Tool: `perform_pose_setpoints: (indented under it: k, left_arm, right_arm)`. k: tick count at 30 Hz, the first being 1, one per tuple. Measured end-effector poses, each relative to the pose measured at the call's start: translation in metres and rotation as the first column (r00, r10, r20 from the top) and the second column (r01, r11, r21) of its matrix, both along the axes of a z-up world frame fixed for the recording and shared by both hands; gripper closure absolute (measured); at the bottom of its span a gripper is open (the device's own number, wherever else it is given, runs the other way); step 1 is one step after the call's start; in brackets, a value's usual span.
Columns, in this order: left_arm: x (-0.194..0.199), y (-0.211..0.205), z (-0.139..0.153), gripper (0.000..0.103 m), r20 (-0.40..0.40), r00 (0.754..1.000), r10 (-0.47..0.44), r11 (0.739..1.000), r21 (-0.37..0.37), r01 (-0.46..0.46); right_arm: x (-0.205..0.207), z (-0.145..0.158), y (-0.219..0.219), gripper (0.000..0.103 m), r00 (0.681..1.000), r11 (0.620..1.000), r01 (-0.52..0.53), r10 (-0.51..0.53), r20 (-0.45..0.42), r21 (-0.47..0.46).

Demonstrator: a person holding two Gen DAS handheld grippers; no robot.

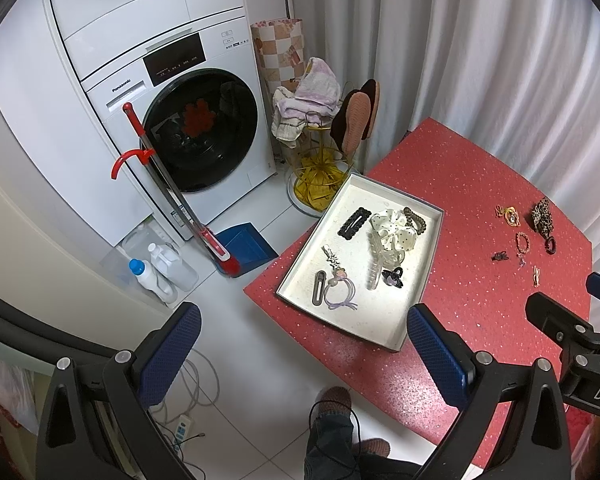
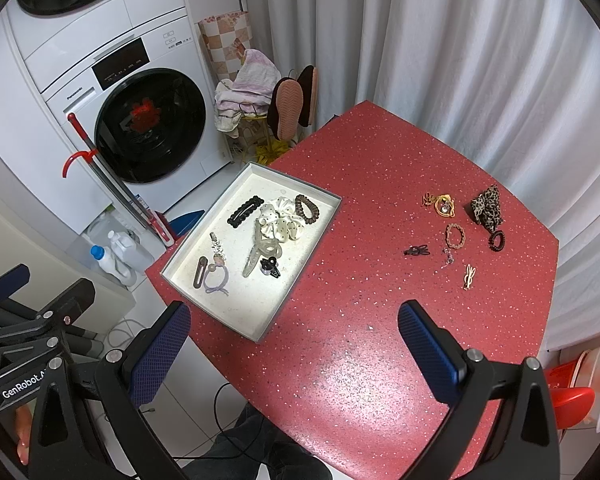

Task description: Organize jewelry

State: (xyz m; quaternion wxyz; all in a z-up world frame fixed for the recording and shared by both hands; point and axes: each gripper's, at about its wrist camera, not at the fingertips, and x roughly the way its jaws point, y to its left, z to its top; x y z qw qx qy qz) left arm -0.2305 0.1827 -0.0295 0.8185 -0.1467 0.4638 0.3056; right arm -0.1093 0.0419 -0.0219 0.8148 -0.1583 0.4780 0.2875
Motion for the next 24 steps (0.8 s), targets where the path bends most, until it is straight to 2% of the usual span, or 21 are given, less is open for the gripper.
perform_pose_setpoints:
  k: [24]
  left_arm:
    - [0.01, -0.01, -0.005, 0.0, -0.014, 1.0, 0.0, 1.0, -0.012, -0.001]
  right_arm:
    - [0.0, -0.004, -0.003, 0.0, 1.0, 1.0, -0.011, 0.011, -0.004, -0.005]
